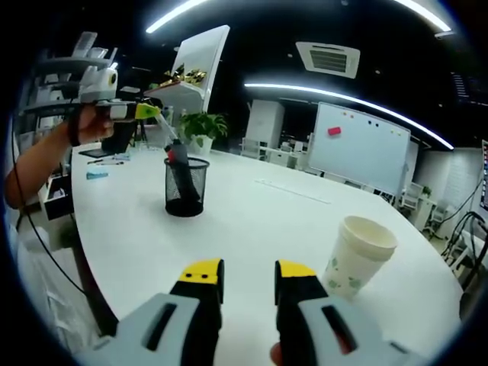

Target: Place the scattered laser pointers and whiteboard markers into the pen holder and stack the scattered paper cups together

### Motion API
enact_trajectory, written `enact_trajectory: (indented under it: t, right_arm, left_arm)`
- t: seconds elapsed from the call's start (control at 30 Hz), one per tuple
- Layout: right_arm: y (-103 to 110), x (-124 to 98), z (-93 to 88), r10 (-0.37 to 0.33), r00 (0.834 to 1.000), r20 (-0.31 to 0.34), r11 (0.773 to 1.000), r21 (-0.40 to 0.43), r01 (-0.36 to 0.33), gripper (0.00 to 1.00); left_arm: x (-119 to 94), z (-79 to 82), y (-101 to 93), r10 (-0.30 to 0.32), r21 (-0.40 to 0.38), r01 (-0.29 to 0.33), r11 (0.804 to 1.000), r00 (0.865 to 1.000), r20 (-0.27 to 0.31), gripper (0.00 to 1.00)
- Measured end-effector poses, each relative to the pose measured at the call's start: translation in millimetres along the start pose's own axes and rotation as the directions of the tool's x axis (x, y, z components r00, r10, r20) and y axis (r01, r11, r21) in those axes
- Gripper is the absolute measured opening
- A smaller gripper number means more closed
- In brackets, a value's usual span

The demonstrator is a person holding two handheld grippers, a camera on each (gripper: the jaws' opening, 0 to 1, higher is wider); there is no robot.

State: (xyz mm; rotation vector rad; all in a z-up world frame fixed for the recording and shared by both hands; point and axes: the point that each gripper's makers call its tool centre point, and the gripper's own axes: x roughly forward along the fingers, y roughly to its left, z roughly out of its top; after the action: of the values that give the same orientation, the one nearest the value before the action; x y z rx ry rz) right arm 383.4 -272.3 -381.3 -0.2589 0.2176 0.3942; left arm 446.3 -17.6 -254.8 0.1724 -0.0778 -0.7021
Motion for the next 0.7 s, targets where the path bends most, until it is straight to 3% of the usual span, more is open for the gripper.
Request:
enact_trajectory:
  t: [0.7]
  right_arm:
    - [8.2,0.7,-0.8,0.006,1.000,-0.009,1.000,-0.004,-0.006,0.27]
  left_arm:
    - [6.7,-4.1,-6.1,-0.033,-0.009,0.033,0.999,0.999,-0.004,0.11]
